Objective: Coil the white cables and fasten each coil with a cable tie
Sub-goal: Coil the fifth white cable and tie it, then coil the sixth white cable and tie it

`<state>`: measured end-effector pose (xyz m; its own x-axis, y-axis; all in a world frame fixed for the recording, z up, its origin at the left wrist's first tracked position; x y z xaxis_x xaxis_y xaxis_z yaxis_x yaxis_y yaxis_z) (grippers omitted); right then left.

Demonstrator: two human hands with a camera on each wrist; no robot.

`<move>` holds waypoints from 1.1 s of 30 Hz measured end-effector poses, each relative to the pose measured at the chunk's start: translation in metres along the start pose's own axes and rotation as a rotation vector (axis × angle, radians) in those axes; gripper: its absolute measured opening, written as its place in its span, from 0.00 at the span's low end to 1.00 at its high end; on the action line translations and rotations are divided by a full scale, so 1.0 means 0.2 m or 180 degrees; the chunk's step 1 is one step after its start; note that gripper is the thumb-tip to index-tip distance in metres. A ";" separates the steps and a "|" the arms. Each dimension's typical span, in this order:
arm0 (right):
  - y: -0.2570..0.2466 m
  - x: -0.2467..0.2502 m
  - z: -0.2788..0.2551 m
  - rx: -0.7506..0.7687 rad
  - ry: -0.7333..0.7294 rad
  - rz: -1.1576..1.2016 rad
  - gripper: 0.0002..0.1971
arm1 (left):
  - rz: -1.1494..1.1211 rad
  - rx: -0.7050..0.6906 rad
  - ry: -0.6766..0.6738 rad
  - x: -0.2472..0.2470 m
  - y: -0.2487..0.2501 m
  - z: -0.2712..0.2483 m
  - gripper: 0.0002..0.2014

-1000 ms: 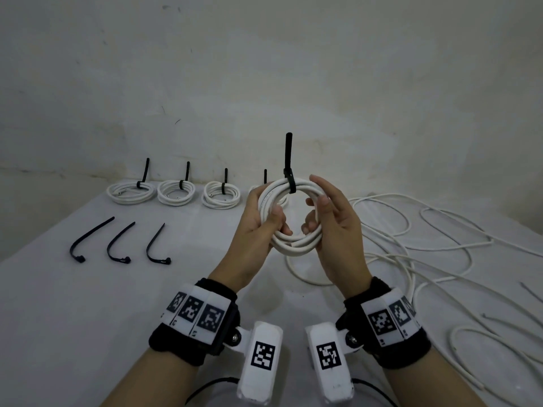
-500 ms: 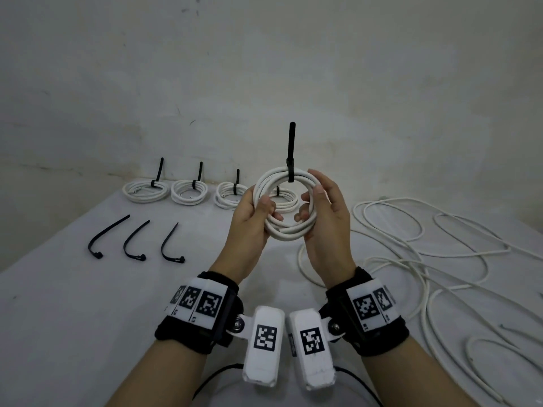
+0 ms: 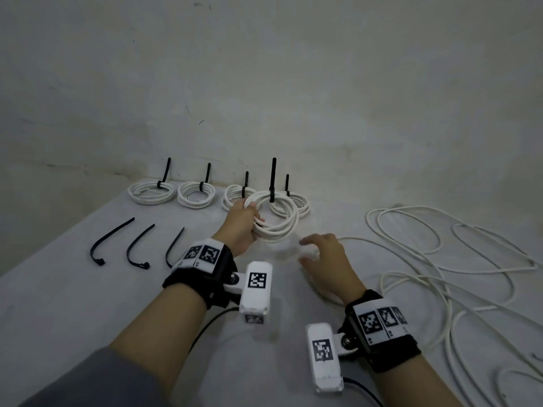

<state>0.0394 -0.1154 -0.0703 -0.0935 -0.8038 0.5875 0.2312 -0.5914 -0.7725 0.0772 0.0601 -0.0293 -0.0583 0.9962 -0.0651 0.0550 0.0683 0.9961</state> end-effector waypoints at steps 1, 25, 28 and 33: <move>0.02 0.00 0.00 -0.0145 -0.0135 -0.0236 0.15 | 0.0094 0.0118 -0.0012 -0.01 -0.02 0.03 0.10; 0.11 0.11 0.02 -0.0536 0.0839 0.0716 0.08 | 0.4388 -0.0049 -0.0735 -0.23 -0.16 0.17 0.43; 0.12 0.12 0.04 -0.0615 0.0687 0.0603 0.10 | 0.4321 -0.0182 -0.0811 -0.23 -0.18 0.16 0.45; 0.18 0.12 0.05 -0.0940 0.0483 0.0622 0.15 | 0.4369 -0.0397 -0.0976 -0.23 -0.21 0.19 0.42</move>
<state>0.0549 -0.1547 -0.0817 -0.2227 -0.8904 0.3970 -0.0279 -0.4013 -0.9155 0.1159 0.0128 -0.0711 0.1857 0.2387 0.9532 -0.1983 -0.9410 0.2742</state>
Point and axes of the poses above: each hand's wrist, its own z-axis towards the middle knuckle, its own x-axis out of the back of the hand, y = z × x, the point moved 1 cm from there along z, towards the middle knuckle, and after that the axes turned 14 degrees about z, right-handed, at the moved point
